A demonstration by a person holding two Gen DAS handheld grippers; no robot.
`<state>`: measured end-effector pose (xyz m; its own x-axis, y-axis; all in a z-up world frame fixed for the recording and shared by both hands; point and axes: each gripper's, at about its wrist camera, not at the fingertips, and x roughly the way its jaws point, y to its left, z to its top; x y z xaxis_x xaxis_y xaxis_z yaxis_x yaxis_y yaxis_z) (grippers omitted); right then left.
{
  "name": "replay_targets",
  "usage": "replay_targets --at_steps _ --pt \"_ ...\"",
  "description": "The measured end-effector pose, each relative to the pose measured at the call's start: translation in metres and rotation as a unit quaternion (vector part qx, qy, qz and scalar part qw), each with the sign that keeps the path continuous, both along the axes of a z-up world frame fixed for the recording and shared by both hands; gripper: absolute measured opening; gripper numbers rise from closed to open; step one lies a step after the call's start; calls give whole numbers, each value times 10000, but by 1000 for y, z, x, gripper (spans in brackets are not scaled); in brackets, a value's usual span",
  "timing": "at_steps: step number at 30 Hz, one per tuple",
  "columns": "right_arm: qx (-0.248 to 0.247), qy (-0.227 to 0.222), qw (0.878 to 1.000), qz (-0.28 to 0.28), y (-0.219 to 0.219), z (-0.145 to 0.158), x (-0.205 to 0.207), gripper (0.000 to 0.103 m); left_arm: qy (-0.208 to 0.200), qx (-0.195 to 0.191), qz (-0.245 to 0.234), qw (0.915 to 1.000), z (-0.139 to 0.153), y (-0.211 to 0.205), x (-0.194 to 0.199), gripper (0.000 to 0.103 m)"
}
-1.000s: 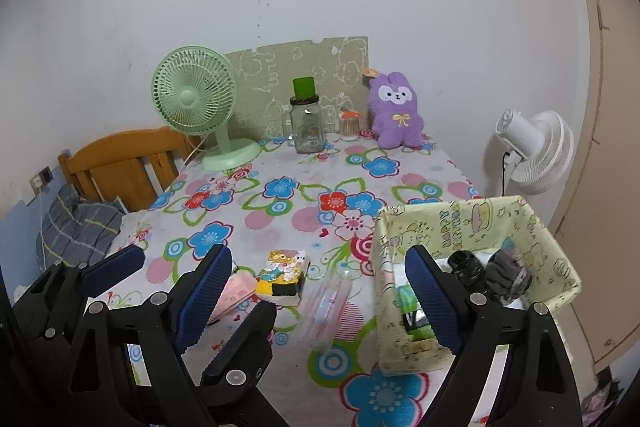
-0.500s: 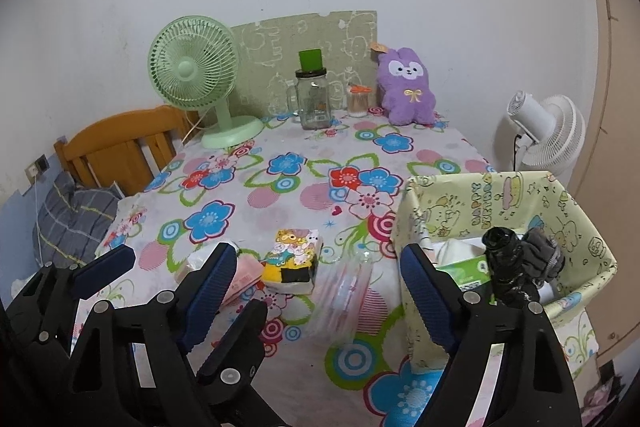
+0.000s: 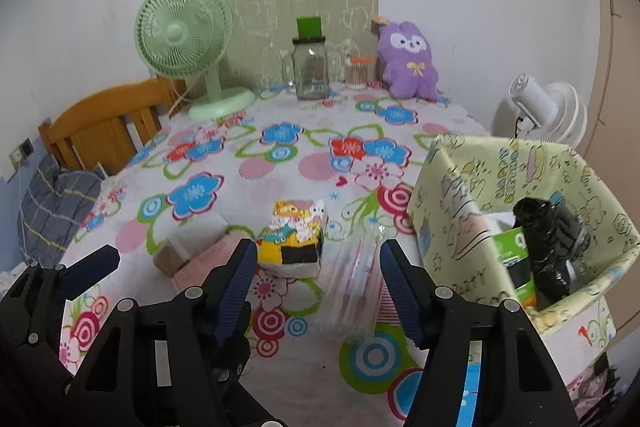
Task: Organize soft objects
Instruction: 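Lower both tools toward the pink packet and the clear straw bundle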
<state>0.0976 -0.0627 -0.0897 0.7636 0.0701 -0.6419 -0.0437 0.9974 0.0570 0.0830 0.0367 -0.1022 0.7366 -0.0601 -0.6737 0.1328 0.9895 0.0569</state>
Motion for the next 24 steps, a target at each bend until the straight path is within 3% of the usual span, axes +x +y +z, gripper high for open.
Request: replay_targets --at_steps 9,19,24 --pt "-60 374 9992 -132 2 -22 19 59 238 -5 28 9997 -19 3 17 101" --pt "-78 673 9972 -316 -5 -42 36 59 485 49 -6 9988 -36 4 35 101" --pt "-191 824 9959 -311 -4 -52 42 50 616 205 -32 9979 -46 1 39 101"
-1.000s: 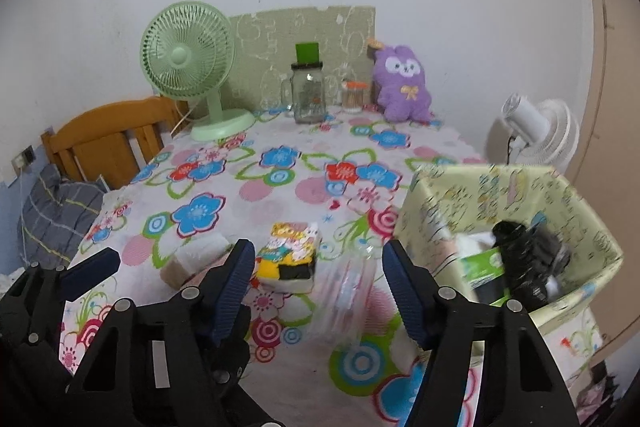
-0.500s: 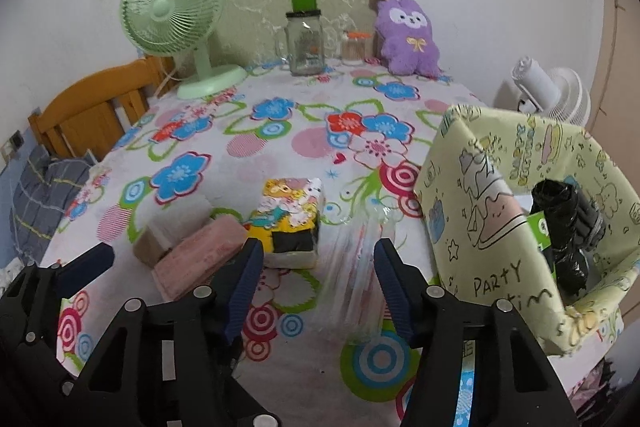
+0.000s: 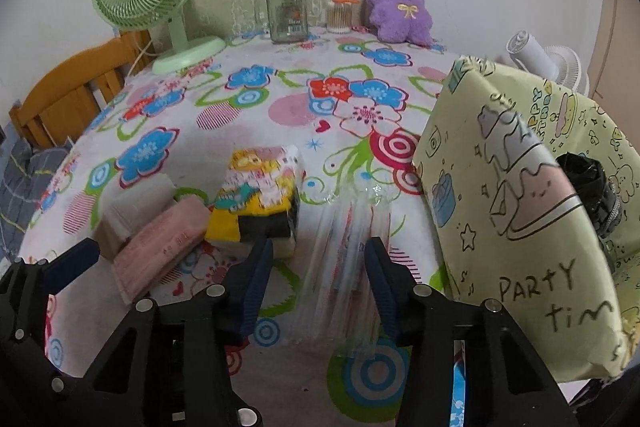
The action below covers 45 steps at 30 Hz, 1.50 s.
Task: Organize soft objects
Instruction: 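Lower both tools toward the pink packet and the clear straw bundle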
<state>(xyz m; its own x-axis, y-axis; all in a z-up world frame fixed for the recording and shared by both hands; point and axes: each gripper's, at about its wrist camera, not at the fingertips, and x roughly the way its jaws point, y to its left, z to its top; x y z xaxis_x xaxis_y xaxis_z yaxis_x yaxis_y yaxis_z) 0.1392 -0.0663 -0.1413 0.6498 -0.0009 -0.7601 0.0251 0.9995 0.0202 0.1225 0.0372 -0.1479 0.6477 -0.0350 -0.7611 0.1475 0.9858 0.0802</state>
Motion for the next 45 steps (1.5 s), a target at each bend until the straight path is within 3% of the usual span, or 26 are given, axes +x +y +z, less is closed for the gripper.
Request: replay_targets --at_steps 10,12,17,26,30,45 --pt "-61 17 9999 -84 -1 -4 6 49 103 58 84 9999 -4 8 9 101" --pt "-126 51 9999 -28 0 -3 7 40 102 124 59 9999 -4 7 10 101" --pt "-91 77 9999 107 2 -3 9 32 182 101 -8 9998 -7 8 16 100" --pt "37 102 9994 338 6 -2 9 27 228 -93 -296 9993 -3 0 9 71" --pt "128 125 9991 384 5 -2 7 27 302 -331 -364 9983 -3 -2 6 50" --pt "245 79 9985 490 0 7 -6 19 141 -400 -213 9989 7 -5 -10 43"
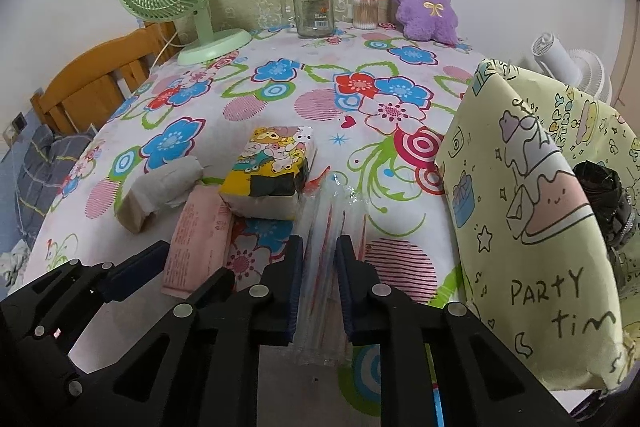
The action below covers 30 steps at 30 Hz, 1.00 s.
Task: Organize soft objects
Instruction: 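Lower both tools toward the pink packet and the clear straw bundle, then grasp the pink paper packet with the left tool while the right tool grasps the clear straws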
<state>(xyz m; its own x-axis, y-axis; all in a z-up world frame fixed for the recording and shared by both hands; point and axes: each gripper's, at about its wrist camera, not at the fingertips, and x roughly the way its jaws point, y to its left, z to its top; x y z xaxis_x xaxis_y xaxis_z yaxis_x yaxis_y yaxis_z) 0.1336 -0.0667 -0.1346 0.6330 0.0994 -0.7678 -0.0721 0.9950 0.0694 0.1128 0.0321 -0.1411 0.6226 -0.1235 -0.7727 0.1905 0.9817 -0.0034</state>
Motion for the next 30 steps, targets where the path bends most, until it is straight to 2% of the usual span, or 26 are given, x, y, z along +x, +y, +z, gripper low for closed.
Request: replay_targets --at_steps 30 --pt "185 -513 9984 168 -9 50 -35 16 -575 -58 143 9982 48 -9 -37 42"
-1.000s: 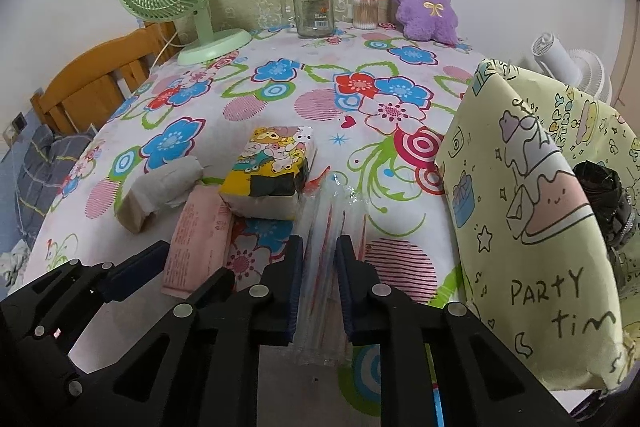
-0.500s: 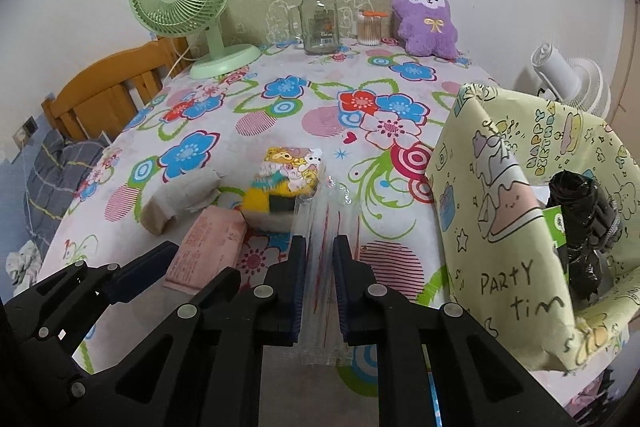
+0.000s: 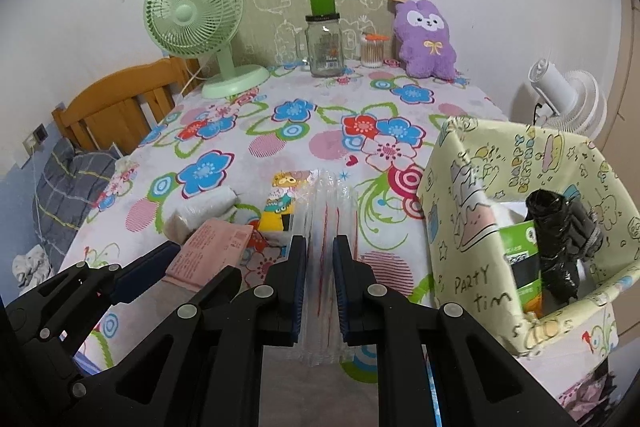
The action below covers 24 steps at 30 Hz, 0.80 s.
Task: Organize soft objects
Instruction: 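Grasp the pink paper packet with the left tool while the right tool grasps the clear straws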
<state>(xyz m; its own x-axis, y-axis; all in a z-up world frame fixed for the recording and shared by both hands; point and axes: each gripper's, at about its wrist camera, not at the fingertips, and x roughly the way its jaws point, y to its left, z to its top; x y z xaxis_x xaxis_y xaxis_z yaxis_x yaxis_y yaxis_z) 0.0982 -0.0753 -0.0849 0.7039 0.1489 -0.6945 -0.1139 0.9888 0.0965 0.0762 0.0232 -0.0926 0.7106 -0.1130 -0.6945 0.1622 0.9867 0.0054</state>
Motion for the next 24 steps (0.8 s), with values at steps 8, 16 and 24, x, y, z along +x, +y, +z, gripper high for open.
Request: replay_targets --at_steps 8,16,24 --pt "98 -169 9998 77 -4 20 -5 16 -168 -30 37 9998 18 -3 -4 42" --pt "130 -307 9993 140 -7 39 -8 16 -317 -26 62 9995 37 -7 -7 42" --pt "167 -470 9986 176 -16 60 -11 16 -475 -12 82 9988 57 -15 -11 42"
